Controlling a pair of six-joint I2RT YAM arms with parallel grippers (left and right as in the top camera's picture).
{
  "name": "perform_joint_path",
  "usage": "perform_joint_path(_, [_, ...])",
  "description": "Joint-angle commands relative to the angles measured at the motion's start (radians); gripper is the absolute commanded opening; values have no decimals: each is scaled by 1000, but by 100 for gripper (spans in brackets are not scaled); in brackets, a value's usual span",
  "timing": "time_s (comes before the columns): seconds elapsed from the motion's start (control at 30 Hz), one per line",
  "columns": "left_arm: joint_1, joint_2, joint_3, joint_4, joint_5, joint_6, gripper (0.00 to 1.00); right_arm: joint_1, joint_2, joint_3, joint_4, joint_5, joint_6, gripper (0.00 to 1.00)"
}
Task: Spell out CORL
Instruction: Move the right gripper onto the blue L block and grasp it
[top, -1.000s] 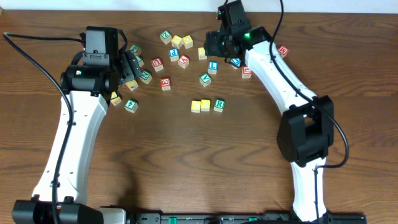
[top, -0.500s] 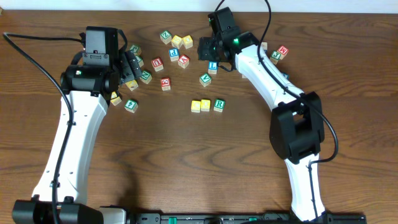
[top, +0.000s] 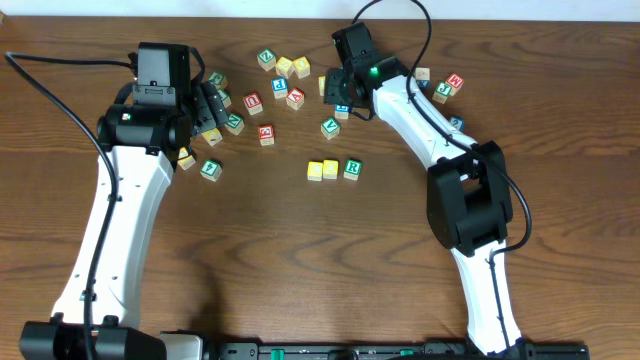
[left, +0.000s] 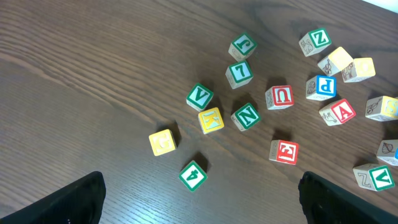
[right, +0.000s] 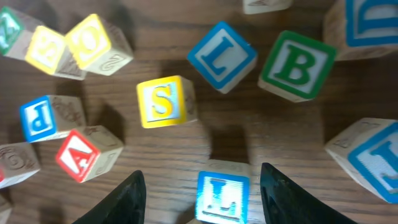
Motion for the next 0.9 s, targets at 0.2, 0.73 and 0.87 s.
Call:
perform_joint_path(0.2, [3, -4, 5, -3, -6, 10, 98, 30, 3, -13, 6, 56, 23, 53])
perform_joint_path(0.73, [3, -4, 5, -3, -6, 10, 98, 35, 47, -18, -7, 68, 23, 49])
perform_joint_path(0.87, [3, -4, 5, -3, -6, 10, 98, 35, 51, -18, -5, 68, 23, 50])
